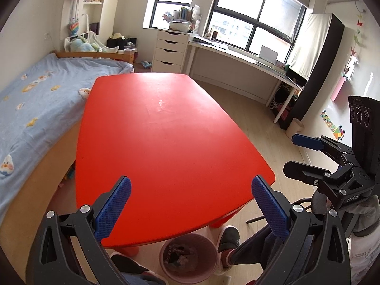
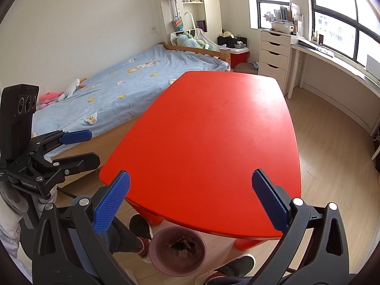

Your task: Collect trash

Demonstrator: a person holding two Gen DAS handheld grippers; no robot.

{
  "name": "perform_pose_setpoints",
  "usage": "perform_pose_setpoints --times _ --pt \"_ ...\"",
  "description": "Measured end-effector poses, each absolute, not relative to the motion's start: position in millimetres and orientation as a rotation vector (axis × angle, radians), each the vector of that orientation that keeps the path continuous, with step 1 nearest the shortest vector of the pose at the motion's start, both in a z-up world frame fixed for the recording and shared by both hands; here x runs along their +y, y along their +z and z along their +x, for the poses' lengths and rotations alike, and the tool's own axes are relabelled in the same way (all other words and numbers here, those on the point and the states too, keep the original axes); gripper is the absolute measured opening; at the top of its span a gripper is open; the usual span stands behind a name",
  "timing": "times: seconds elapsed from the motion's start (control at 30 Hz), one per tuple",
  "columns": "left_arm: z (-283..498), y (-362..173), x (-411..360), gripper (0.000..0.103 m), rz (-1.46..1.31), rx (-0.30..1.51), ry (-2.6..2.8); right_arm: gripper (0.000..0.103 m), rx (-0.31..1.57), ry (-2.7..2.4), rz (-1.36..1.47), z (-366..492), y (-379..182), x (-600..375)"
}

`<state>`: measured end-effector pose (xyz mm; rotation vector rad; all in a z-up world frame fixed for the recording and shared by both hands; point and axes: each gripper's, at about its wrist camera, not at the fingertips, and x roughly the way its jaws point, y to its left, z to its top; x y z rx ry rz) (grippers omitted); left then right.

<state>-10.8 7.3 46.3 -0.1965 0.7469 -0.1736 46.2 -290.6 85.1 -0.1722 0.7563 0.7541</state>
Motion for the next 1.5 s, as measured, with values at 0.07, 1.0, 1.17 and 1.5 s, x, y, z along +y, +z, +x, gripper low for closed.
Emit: perform_pose_setpoints --times 0.07,1.0,1.17,1.5 --pt "-11.6 46.9 5.8 0.097 -0.201 0.74 -0.176 0.1 0.759 0.755 -0.169 47.3 84.3 -290.0" --pt "-9.1 47.6 1.1 0.097 -0.18 0.745 -0.17 0.1 0.765 0.757 -0.169 47.7 80.5 -288.3" --pt "-9.1 46.8 1.2 0.097 -0.181 0.746 -0.169 0.1 0.768 0.758 -0.169 49.4 80.2 -288.2" --pt "-9.4 45.8 0.8 0.097 -0.18 0.747 -0.169 0.1 0.769 0.758 -0.17 49.6 80.2 -288.2"
